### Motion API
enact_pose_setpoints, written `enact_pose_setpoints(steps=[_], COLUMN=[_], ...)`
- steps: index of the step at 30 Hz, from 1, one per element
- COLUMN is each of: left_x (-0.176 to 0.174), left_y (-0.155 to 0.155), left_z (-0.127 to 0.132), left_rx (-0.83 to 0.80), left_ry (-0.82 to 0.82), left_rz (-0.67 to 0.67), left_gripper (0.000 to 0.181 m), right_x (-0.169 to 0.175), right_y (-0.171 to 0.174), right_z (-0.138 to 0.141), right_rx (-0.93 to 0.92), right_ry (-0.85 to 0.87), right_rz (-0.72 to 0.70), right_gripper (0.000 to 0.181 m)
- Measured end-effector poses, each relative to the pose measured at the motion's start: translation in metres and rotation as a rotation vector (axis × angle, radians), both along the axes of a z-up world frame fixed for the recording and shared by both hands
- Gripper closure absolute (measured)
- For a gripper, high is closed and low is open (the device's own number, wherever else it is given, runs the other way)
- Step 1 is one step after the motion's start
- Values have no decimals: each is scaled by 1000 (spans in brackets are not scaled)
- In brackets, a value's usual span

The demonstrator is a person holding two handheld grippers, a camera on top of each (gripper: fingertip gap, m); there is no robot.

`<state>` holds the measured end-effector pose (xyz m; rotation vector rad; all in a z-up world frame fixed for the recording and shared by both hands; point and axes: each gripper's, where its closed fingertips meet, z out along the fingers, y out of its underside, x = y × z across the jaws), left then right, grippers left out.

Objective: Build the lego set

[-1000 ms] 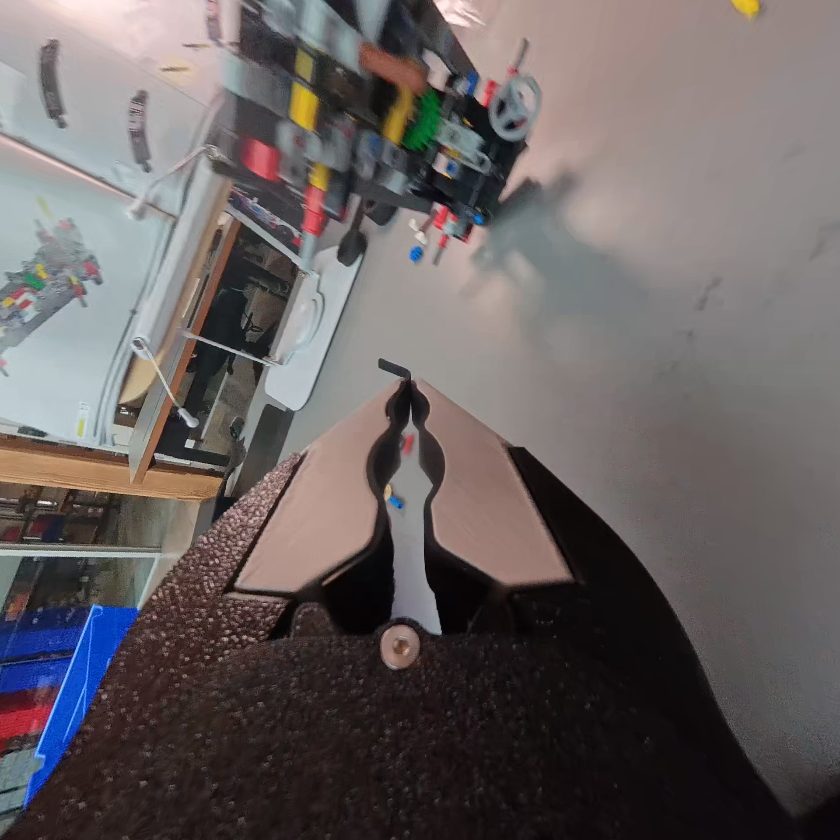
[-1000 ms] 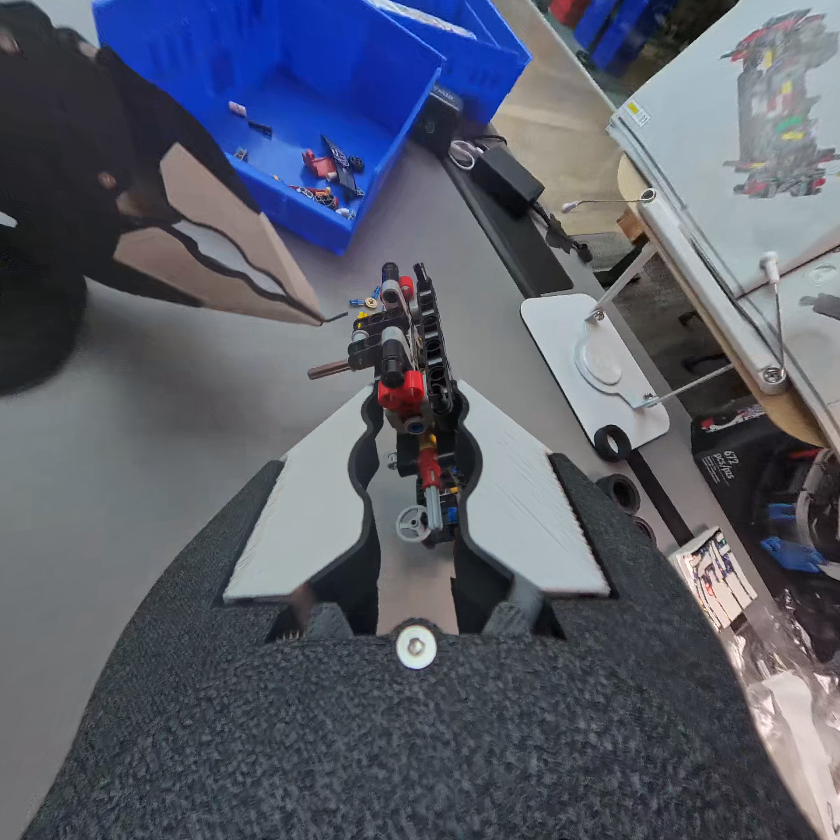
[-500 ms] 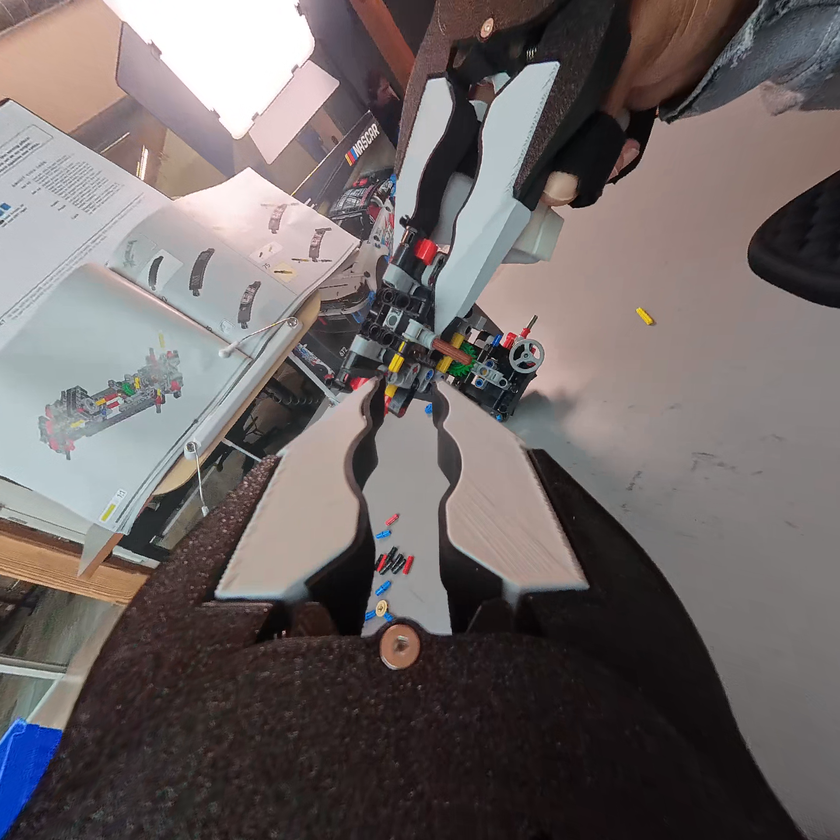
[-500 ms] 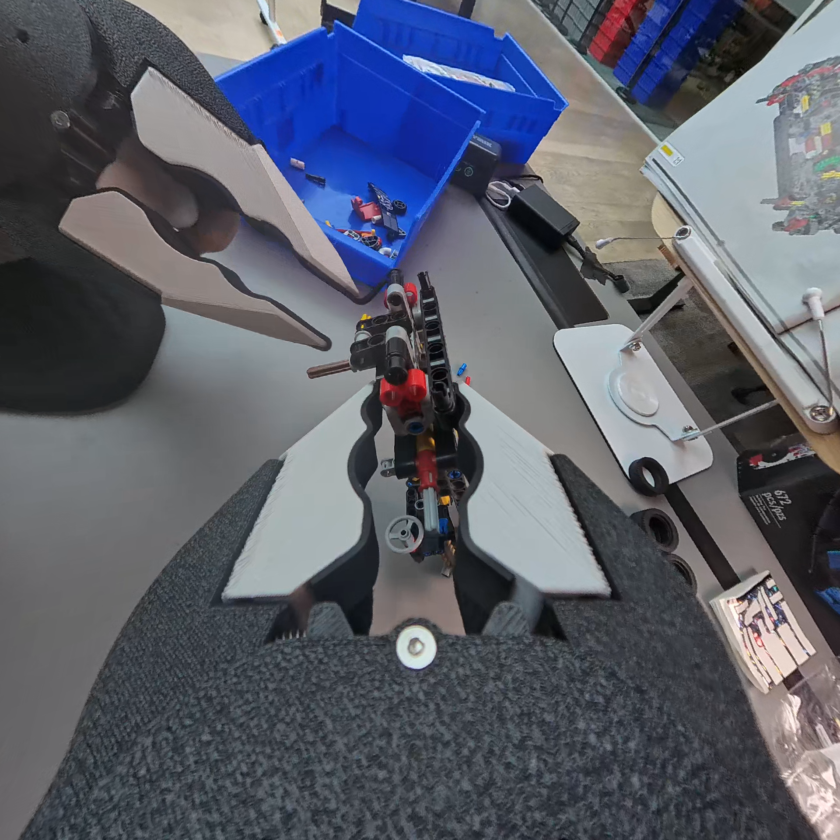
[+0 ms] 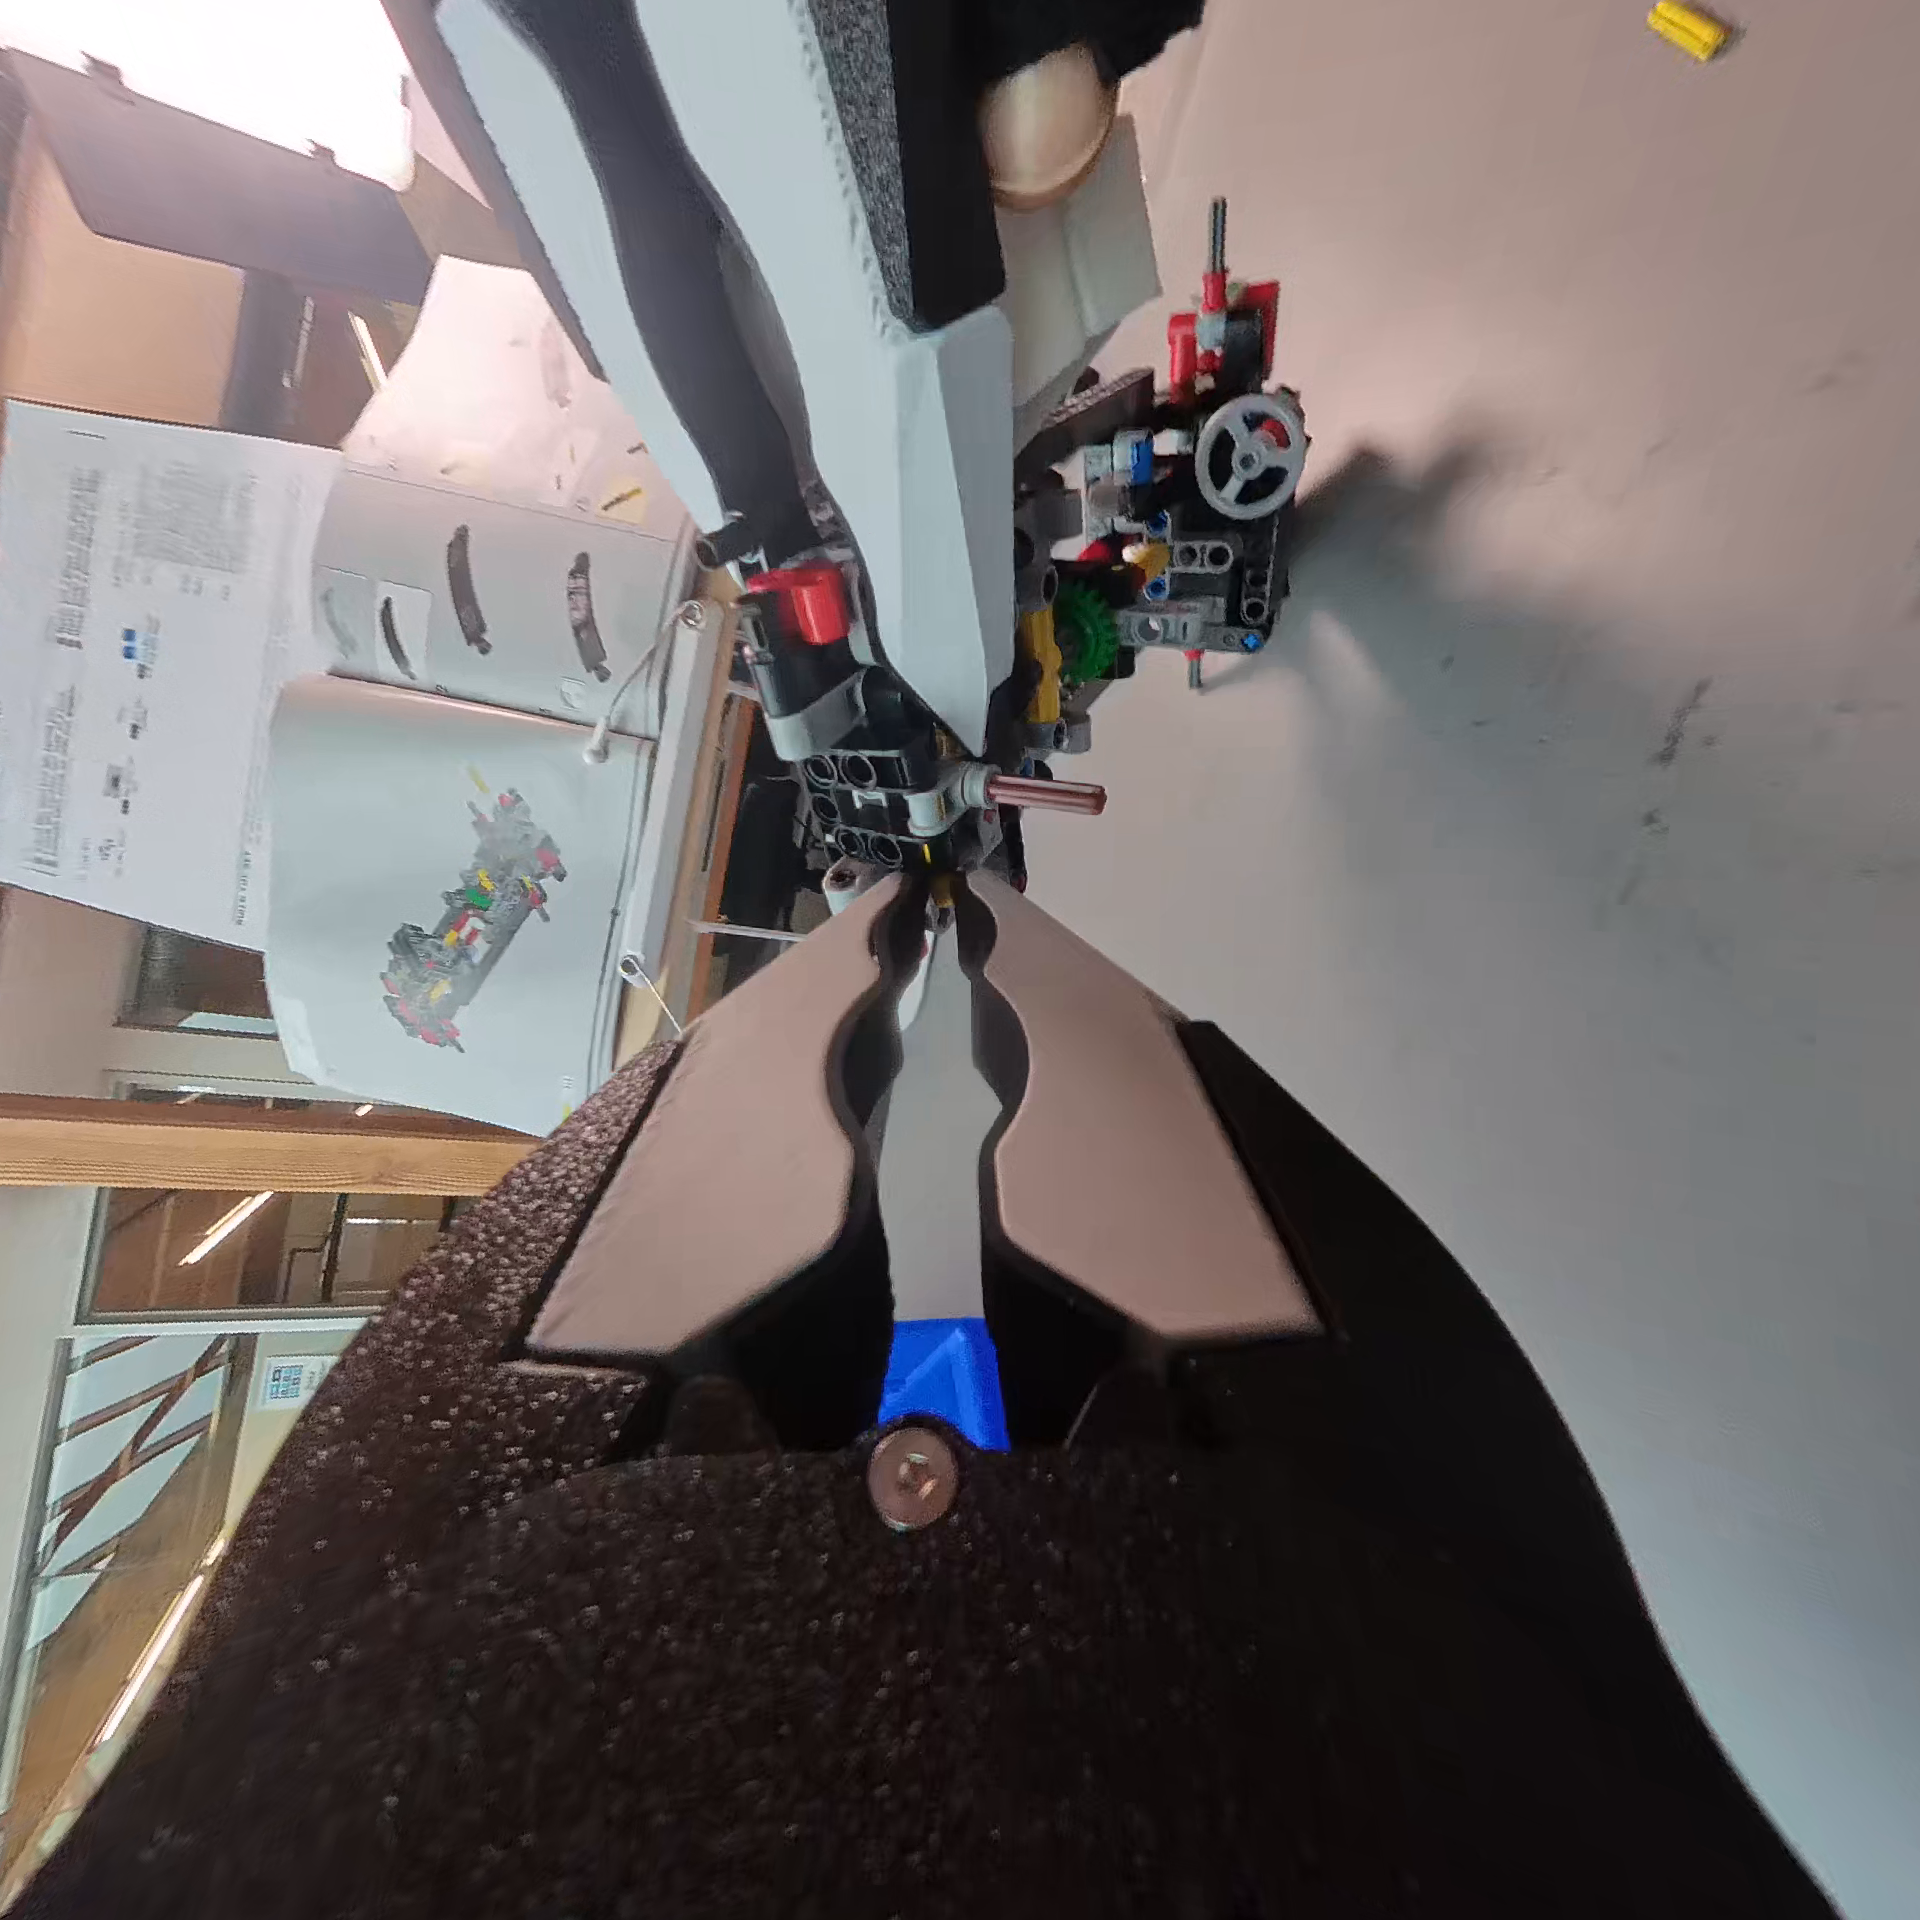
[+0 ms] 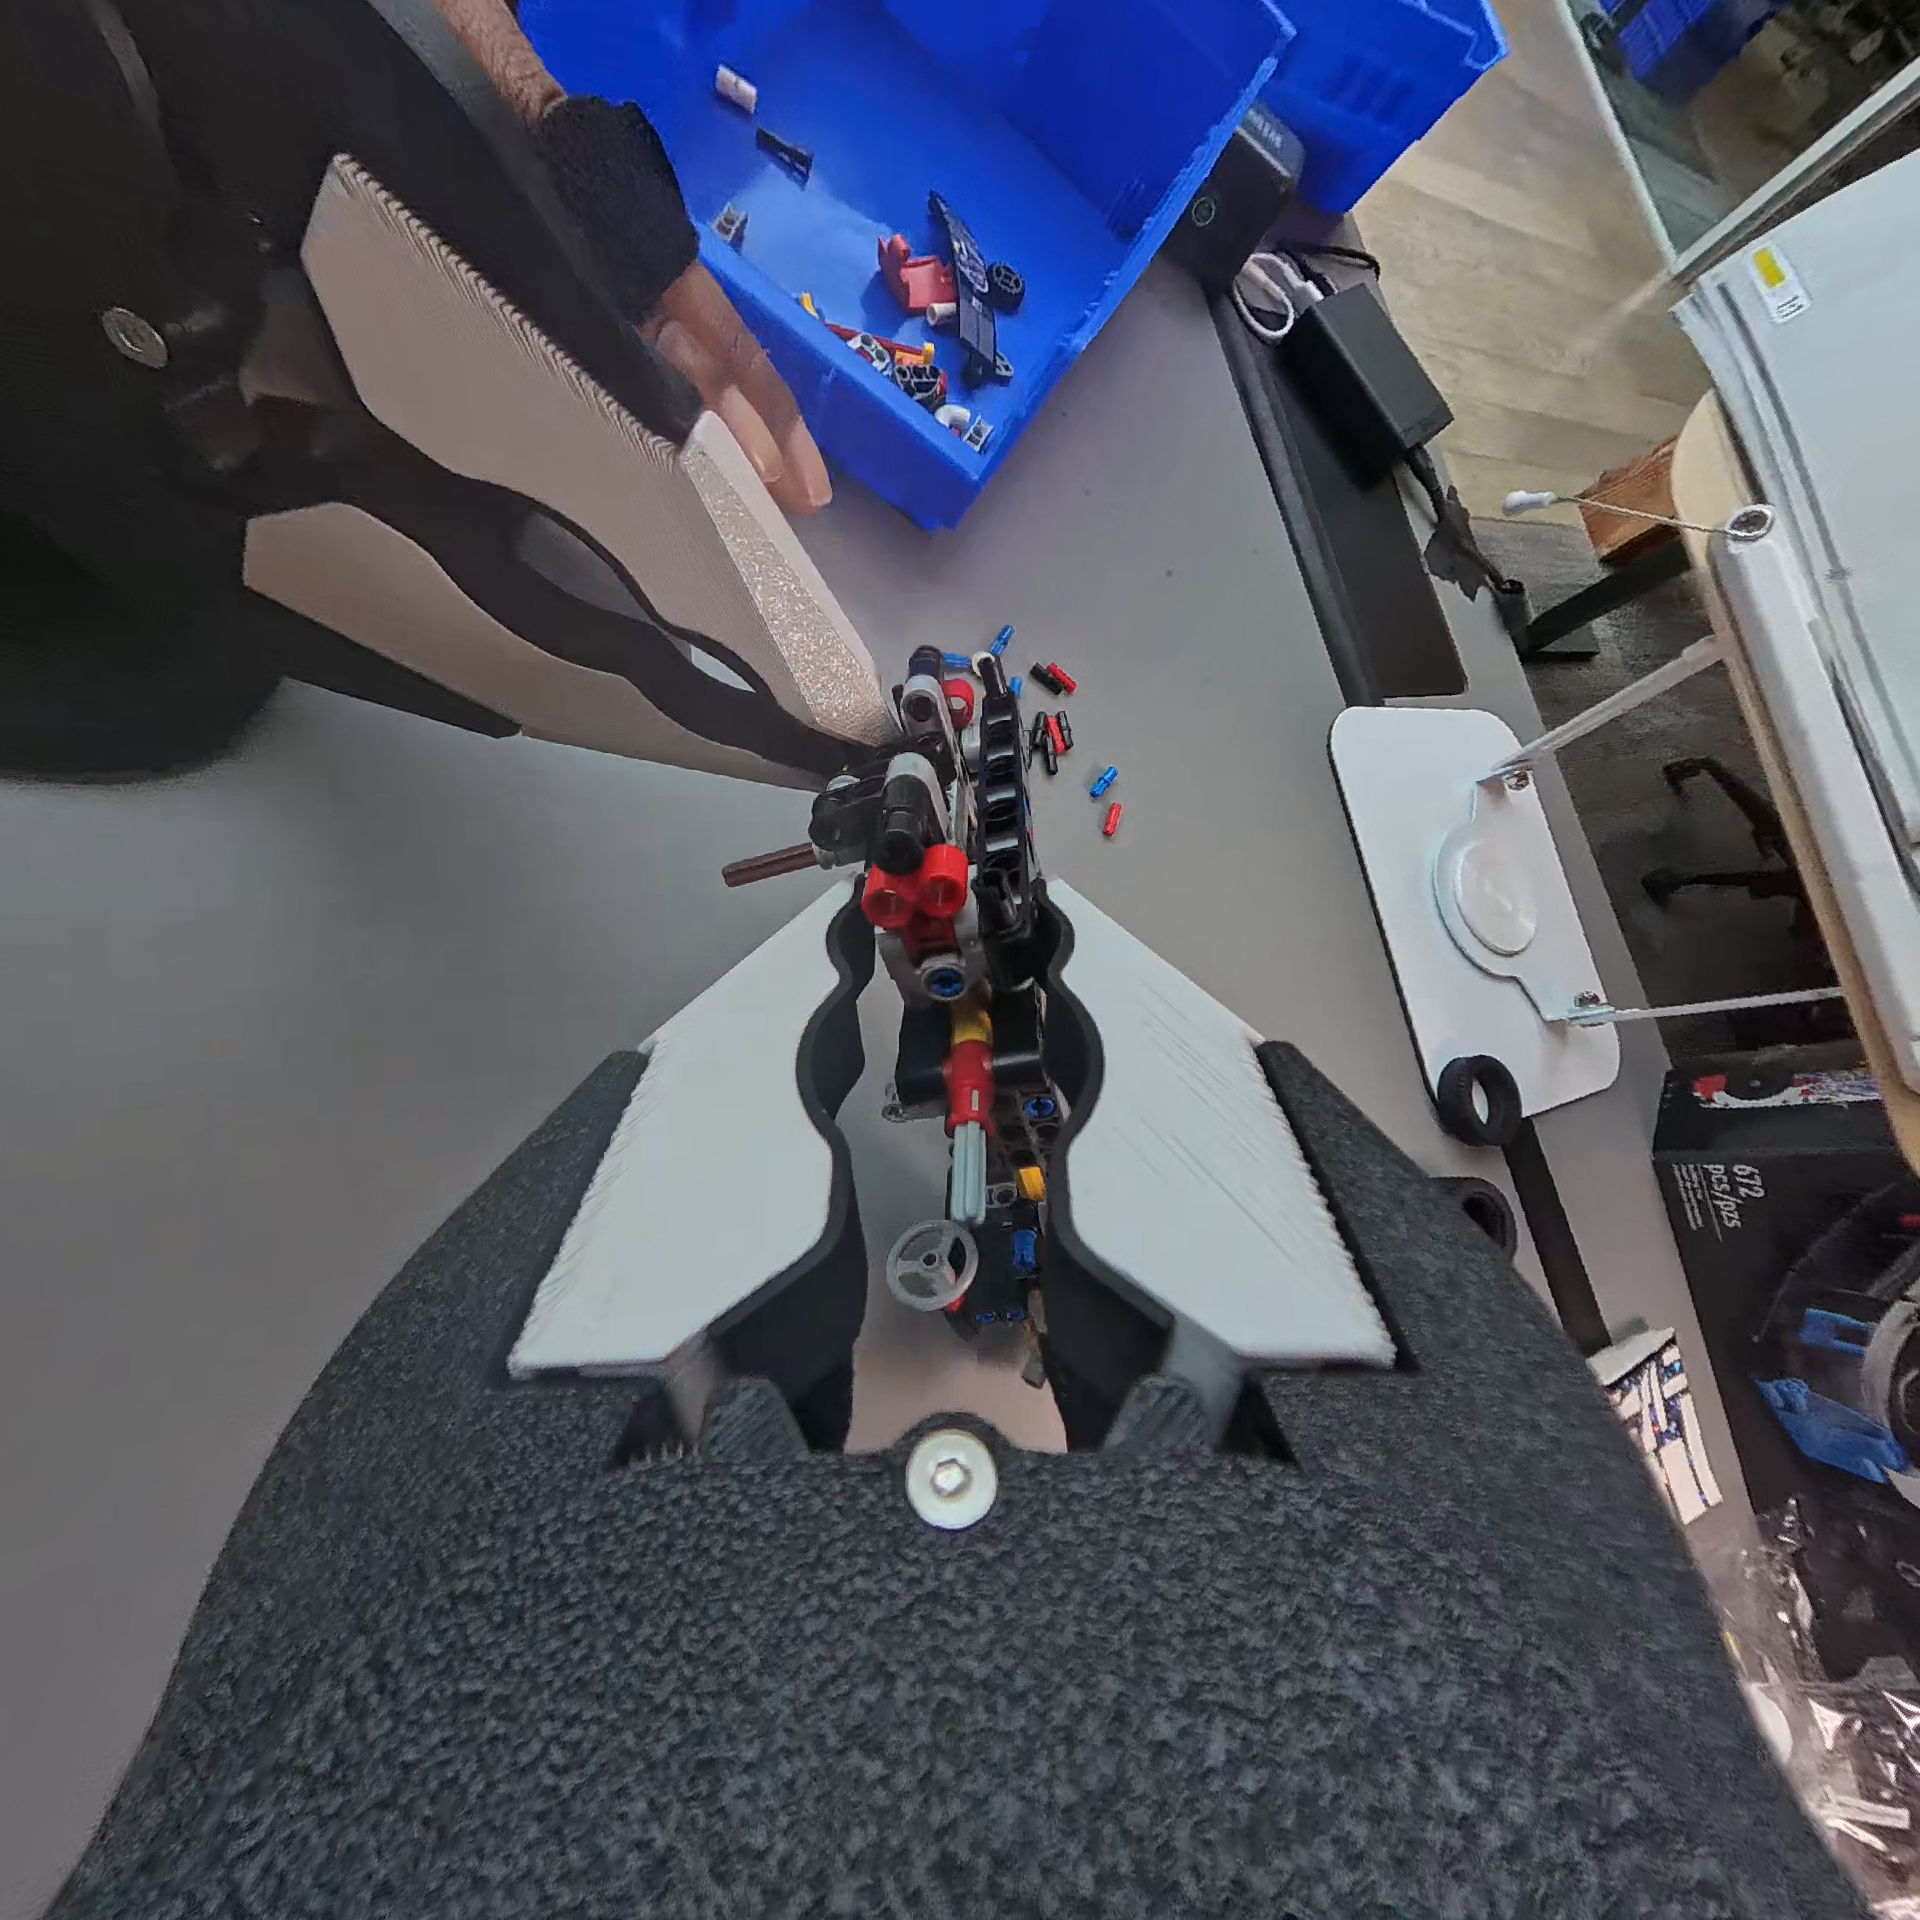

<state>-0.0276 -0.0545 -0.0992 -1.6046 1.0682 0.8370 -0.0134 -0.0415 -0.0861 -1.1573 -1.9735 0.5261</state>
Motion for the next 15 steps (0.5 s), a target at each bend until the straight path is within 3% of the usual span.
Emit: enact_pose_setpoints(steps=[1,12,14,15], left_x=[-1,24,33,38], left_y=[0,-18,-36,-43], left_z=[-6,-77,-127,-128], left_rx=[-30,-340,-469,-432], left_ry=[-7,-52,-26,24], left_rz=[2,-122,-146,-211], left_gripper=[177,181,181,181], right_x=[-2,12,6,8], right_y=[-1,-11,-1,6], right_z=[-3,-50,-5,19], right_rx=[6,37,-21,-76], right_ry=[-8,-201,-36,12], right_rz=[8,138,97,75], right_gripper=[155,154,157,158])
